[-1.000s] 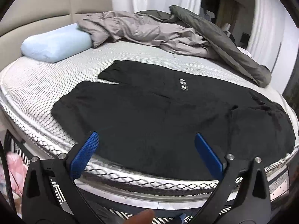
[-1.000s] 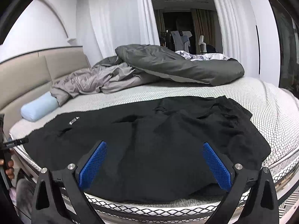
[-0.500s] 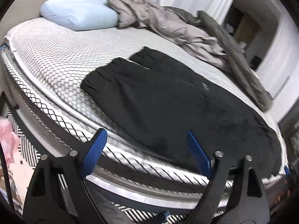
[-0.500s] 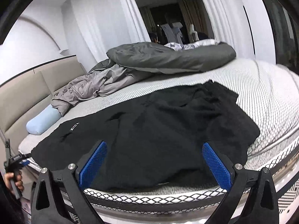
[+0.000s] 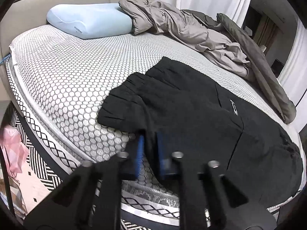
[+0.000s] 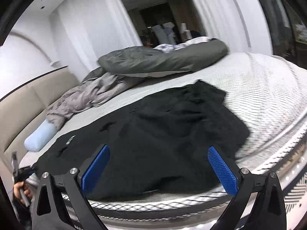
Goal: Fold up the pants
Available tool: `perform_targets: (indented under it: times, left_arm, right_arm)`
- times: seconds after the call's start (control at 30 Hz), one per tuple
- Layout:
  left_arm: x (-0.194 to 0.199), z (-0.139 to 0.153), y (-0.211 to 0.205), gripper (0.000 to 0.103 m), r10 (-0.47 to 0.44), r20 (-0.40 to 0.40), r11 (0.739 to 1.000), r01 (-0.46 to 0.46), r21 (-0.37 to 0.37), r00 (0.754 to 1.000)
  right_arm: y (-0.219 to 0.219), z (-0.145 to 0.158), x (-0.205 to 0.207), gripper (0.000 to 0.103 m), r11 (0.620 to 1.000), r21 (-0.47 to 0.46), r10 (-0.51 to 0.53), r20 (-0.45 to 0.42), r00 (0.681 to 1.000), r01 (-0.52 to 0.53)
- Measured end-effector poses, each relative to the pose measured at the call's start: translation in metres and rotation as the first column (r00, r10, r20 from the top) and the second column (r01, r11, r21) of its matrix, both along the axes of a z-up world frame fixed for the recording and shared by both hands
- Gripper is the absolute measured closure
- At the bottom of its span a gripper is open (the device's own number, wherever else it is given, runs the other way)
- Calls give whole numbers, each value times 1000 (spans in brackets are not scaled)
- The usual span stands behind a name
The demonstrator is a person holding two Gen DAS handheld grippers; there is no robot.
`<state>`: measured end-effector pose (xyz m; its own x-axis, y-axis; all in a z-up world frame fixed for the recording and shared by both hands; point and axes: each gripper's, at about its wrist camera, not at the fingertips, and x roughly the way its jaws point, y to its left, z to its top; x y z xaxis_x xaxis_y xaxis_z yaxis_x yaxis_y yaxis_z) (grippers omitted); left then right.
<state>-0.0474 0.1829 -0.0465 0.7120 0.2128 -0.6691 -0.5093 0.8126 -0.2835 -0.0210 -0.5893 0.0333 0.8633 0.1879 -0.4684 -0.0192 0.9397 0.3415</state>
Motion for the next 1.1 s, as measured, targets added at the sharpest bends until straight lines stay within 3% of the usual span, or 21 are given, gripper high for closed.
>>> perform_targets:
  times: [0.17,0.27,0.37,0.47,0.6,0.7,0.9,1.1]
  left_arm:
    - [-6,6,12,99,19,21,1000,-19,-11,1000]
    - [-7,1,14,99,11,9,1000,-11,-14,1000]
    - [-9,-1,13,99,10,10,1000,-10,-20,1000]
    - [-9,-2,16,100,9,19,999,-9,-42,1000]
    - [-13,-1,18,101,-4,23,999,5,-46,1000]
    - [-19,-1,18,101,-20,20,999,21,-38,1000]
    - [-38,4,15,101,-36,5,999,36,-19,999]
    - [-42,31,22,102,-49,44,998,50,-30,998]
  right_arm:
    - [-52,-22,2,0,985,123,-106,-105,989,119]
    - [-74,-46,14,2,959,257,-70,-180,981,116]
    - [-86,-63,33,21,944,312,-38,-219,975,107]
    - [-97,-68,44,38,911,395,-45,-195,980,121]
    - [-87,-58,43,76,952,264,-104,-185,977,152]
    - [-97,-60,30,89,935,320,-96,-181,979,151]
    - [-93,-41,0,91,918,371,-102,-116,988,139]
    - [-93,-23,-16,91,921,356,-115,-146,983,161]
